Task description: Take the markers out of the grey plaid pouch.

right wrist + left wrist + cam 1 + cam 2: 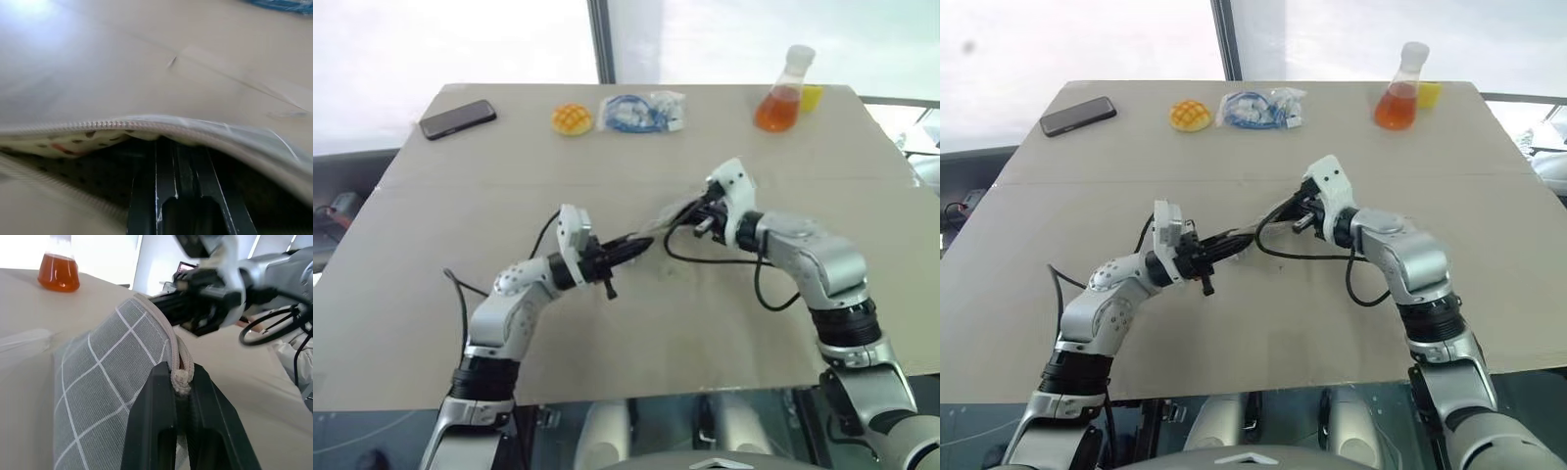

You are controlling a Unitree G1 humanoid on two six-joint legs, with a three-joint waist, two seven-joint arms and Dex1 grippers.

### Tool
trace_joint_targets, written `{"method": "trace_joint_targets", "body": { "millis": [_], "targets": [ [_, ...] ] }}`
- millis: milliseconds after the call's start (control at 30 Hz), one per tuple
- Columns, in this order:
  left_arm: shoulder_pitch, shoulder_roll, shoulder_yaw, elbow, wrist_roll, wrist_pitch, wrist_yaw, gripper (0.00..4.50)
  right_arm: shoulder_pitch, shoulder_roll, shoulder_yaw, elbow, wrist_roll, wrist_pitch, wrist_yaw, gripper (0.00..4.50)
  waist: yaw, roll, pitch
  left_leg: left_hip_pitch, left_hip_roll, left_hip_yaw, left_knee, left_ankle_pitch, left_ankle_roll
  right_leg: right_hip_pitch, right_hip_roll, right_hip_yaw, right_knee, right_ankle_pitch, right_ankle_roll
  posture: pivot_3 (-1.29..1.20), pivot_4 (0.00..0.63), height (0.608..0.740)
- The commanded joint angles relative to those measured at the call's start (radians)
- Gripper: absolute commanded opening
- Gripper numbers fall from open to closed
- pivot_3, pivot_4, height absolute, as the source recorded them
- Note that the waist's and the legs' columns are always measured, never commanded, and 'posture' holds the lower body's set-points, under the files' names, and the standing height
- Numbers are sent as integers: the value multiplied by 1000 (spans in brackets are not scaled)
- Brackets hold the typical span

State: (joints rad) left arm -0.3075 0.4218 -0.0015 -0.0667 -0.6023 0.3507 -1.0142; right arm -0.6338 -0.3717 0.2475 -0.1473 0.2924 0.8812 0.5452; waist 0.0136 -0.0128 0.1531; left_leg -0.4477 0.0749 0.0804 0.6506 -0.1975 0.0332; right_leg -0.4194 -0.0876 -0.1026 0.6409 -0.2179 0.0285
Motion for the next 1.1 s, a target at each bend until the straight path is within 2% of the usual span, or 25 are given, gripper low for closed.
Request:
{"method": "trace_joint_targets", "body": {
  "millis": [33, 100, 200, 333, 533, 667, 767, 933, 1033, 1100],
  "targets": [
    [-50, -17, 45, -82, -144, 118, 23, 0, 41, -168, 86, -175, 0, 25, 146, 28, 3, 0, 0, -1, -1, 0, 0, 0, 0, 0, 0, 0, -1, 0, 0, 0, 150, 740],
    [-59, -17, 66, -94, -253, 241, 39, 0, 69, -297, 93, -316, 44, 84, 223, 28, 2, 0, 1, -2, -1, -1, 0, 0, 0, 0, -1, 0, -2, 0, 0, 0, 150, 740],
    [-57, -18, 74, -55, -286, 310, 43, 0, 78, -421, 85, -460, 55, 140, 248, 28, -4, 0, 1, 0, -1, -5, 0, 0, 1, 0, 0, 2, -2, -1, 2, 0, 150, 740],
    [-57, -27, 83, 15, -271, 327, 61, 0, 56, -476, 211, -467, -85, 23, 231, 28, -7, 0, 1, 2, 0, -5, -1, 0, 0, 1, 3, 1, -1, -3, 1, 0, 150, 740],
    [-20, -2, 56, 82, -238, 332, -11, 0, 3, -385, 357, -304, -328, -177, 153, 2659, -12, -1, 1, 3, -1, -7, 1, 0, 0, 1, 3, 3, 0, -4, -1, 0, 150, 740],
    [-12, 1, 54, 83, -228, 321, -33, 0, -21, -299, 411, -165, -446, -279, 121, 2659, -13, -1, 1, 2, -2, -5, 1, 0, 0, 0, 2, 4, -1, -4, 0, 0, 150, 740],
    [-6, -1, 43, 72, -210, 304, -52, 0, -31, -206, 459, 22, -544, -376, 62, 2659, -17, -1, 0, 2, -2, -5, 1, 0, 0, 0, 3, 4, 0, -2, 2, 0, 150, 740],
    [20, 3, 24, 20, -190, 286, -84, 0, -26, -58, 411, 282, -604, -540, -73, 2659, -30, -2, 0, 5, -1, -4, 1, 0, -1, 3, 3, 5, 1, -2, 2, 0, 150, 740],
    [26, -1, 28, 4, -174, 271, -75, 0, -4, -9, 339, 329, -572, -598, -93, 1775, -30, -2, 0, 13, -1, -3, -1, 0, -1, 7, 3, 7, 1, -4, -1, 0, 150, 740],
    [24, -7, 35, 6, -161, 257, -62, 0, 10, -2, 294, 310, -556, -622, -97, 1007, -29, -2, 0, 14, -1, -3, -2, 0, -1, 7, 3, 8, 2, -4, -1, 0, 150, 740]
  ]
}}
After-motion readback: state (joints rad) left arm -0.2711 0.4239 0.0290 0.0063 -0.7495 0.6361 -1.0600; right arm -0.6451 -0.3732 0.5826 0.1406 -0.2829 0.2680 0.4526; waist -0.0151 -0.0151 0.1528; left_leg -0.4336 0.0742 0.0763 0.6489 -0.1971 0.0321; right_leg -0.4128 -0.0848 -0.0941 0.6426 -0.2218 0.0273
